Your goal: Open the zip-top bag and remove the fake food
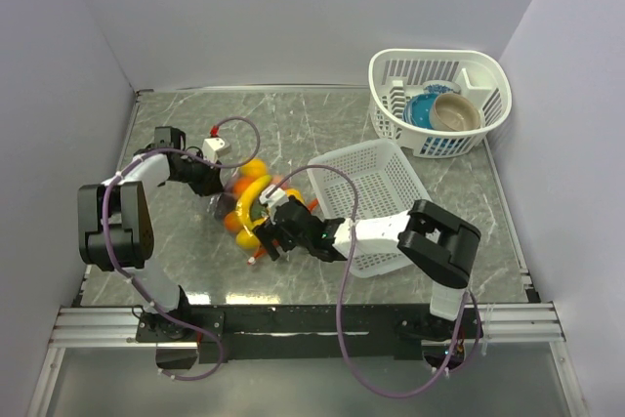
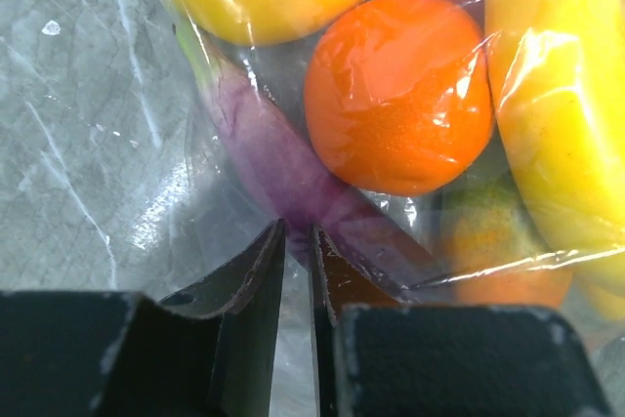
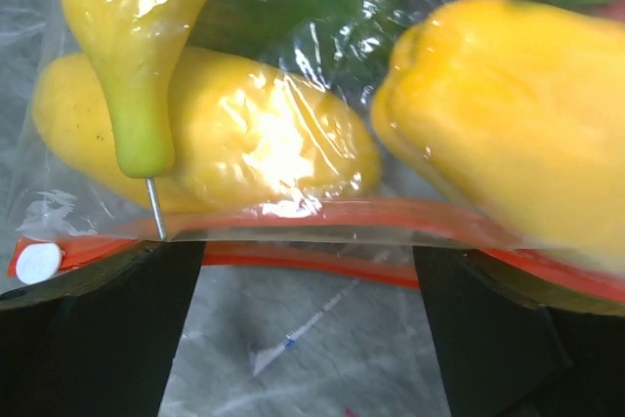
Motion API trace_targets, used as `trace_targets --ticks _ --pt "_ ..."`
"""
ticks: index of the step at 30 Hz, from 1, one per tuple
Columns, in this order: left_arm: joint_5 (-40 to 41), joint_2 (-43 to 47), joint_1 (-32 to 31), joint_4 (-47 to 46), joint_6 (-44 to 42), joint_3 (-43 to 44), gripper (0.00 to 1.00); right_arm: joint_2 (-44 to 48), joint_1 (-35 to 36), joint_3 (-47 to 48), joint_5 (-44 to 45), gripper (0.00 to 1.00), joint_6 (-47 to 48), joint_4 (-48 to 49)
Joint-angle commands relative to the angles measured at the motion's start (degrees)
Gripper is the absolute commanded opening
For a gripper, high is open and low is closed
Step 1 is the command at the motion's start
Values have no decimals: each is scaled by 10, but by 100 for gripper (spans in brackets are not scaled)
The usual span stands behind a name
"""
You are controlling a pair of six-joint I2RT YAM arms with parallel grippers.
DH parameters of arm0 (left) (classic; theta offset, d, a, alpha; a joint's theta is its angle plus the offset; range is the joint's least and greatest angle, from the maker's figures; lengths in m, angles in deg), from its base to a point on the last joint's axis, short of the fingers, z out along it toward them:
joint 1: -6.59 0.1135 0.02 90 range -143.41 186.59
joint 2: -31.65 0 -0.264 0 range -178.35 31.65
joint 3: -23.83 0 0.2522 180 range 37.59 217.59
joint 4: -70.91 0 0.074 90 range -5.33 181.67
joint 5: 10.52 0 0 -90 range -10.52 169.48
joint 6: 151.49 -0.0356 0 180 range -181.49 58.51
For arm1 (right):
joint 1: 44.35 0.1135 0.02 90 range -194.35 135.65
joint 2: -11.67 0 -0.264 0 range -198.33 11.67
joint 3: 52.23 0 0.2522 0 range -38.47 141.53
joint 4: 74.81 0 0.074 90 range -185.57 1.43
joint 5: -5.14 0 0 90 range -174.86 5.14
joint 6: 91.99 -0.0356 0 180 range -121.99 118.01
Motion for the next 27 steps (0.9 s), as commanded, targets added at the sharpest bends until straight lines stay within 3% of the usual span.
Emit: trace_targets --ticks 1,6,14,24,26,27 --pt "17 26 -20 1 6 -18 22 -26 -4 49 -43 100 4 55" --pt "30 28 -55 -17 21 -32 21 -37 -3 57 -83 100 -3 98" --pt "45 27 -99 -27 35 -59 21 -40 3 77 -75 100 21 111" --pt "23 26 -104 -20 47 -49 21 -91 2 88 -145 100 -3 99" --pt "32 26 -104 -21 46 -49 21 -91 2 83 -148 95 -6 93" --pt "34 27 -104 -21 45 -50 21 -89 3 76 -148 86 -7 91"
